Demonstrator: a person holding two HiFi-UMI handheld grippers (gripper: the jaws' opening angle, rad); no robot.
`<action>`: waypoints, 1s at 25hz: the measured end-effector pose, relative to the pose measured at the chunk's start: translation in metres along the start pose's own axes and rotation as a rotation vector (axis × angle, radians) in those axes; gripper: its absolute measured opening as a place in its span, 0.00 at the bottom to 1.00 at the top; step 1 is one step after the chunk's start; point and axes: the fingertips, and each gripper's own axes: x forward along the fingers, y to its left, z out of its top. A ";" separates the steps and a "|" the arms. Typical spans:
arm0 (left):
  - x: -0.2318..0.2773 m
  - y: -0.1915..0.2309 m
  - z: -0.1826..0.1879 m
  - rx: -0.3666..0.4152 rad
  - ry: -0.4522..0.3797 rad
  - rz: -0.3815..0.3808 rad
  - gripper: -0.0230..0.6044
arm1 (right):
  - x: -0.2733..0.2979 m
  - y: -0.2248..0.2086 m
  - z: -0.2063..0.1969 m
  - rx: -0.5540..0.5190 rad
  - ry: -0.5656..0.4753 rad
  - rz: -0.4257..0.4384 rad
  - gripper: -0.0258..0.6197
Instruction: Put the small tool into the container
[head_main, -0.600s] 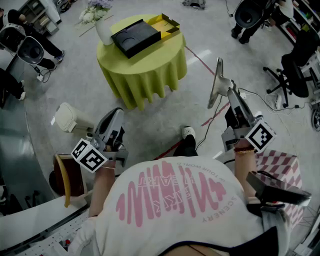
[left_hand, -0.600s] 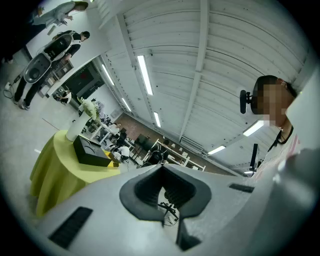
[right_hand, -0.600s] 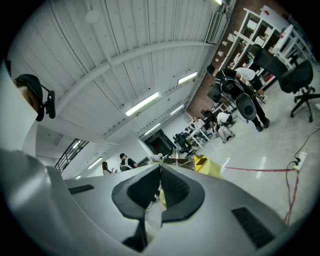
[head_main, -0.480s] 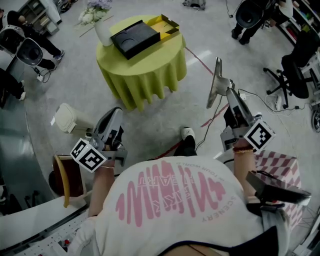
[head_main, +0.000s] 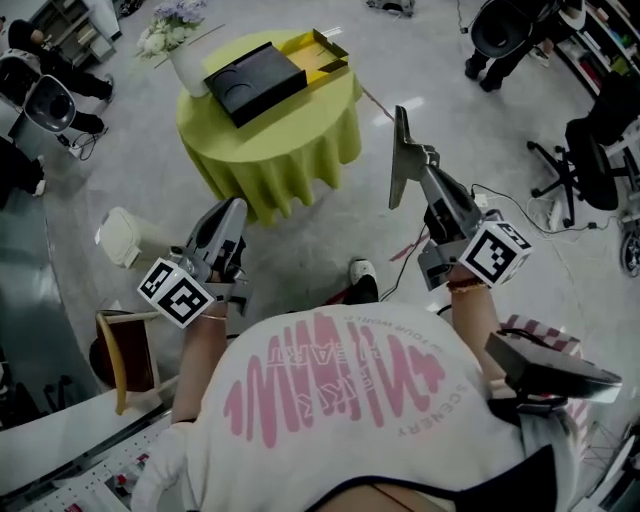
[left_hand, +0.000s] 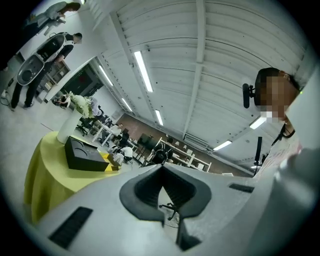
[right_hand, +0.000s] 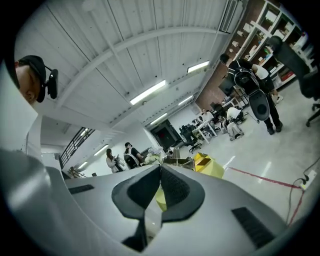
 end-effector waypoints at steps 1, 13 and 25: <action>0.012 0.001 0.000 -0.001 -0.002 0.001 0.05 | 0.007 -0.006 0.003 -0.001 0.009 0.010 0.06; 0.139 0.022 -0.005 -0.003 -0.034 0.084 0.05 | 0.071 -0.102 0.046 0.029 0.105 0.049 0.06; 0.187 0.048 -0.033 -0.038 -0.061 0.240 0.05 | 0.110 -0.182 0.064 0.048 0.202 0.096 0.06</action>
